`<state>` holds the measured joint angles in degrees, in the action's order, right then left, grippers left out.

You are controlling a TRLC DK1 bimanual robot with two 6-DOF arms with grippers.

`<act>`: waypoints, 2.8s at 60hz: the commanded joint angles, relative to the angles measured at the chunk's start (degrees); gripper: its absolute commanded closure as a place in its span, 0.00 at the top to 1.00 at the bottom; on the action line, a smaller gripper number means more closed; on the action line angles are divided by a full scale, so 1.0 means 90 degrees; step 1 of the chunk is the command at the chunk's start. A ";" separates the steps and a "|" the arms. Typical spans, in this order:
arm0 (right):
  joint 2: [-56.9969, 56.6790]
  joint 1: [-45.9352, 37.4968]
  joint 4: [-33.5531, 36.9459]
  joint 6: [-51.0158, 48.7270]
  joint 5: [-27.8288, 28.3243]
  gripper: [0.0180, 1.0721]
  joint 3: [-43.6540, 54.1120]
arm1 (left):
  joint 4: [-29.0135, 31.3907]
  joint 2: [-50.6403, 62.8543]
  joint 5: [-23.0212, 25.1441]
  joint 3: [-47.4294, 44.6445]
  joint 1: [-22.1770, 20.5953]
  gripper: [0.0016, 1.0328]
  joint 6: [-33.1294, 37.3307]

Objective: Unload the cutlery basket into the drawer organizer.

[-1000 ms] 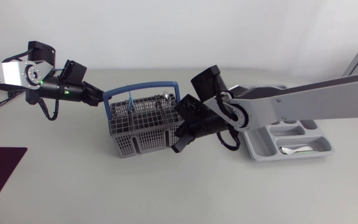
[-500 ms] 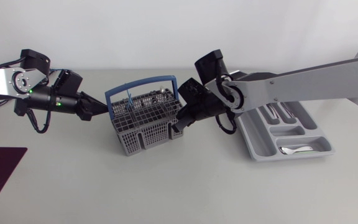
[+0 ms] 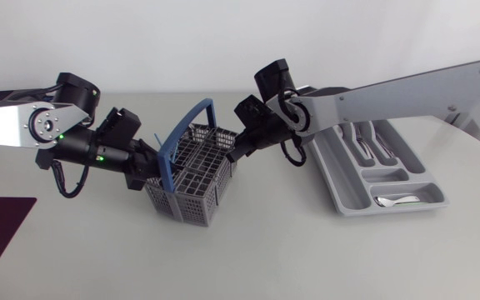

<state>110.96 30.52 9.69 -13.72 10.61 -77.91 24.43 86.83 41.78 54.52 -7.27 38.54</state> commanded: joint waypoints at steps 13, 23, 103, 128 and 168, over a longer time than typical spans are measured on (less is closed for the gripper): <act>-0.0073 -0.0237 0.0241 -0.0136 -0.0056 0.05 -0.0201 | 0.0157 -0.0761 0.0006 -0.0062 -0.0062 0.24 -0.0230; -0.0717 -0.0413 0.0241 -0.0195 0.0139 0.05 0.0522 | 0.0743 -0.0683 0.0036 0.0241 0.0954 0.24 0.0424; 0.1089 0.0319 0.1023 0.0030 -0.0417 0.06 -0.1890 | 0.0665 0.0187 -0.0882 -0.0404 -0.1116 0.24 0.0786; -0.0883 -0.0022 0.0817 -0.0029 -0.0417 0.05 -0.0025 | 0.0753 -0.0263 -0.0804 -0.0345 0.0358 0.24 0.1225; -0.3403 0.0114 0.0778 0.0127 -0.0007 0.05 0.2944 | -0.0878 0.0978 -0.0365 0.0690 0.1647 0.24 0.0307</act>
<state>81.54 30.57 17.37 -14.31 9.72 -54.04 18.55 93.47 37.47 58.33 7.01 44.53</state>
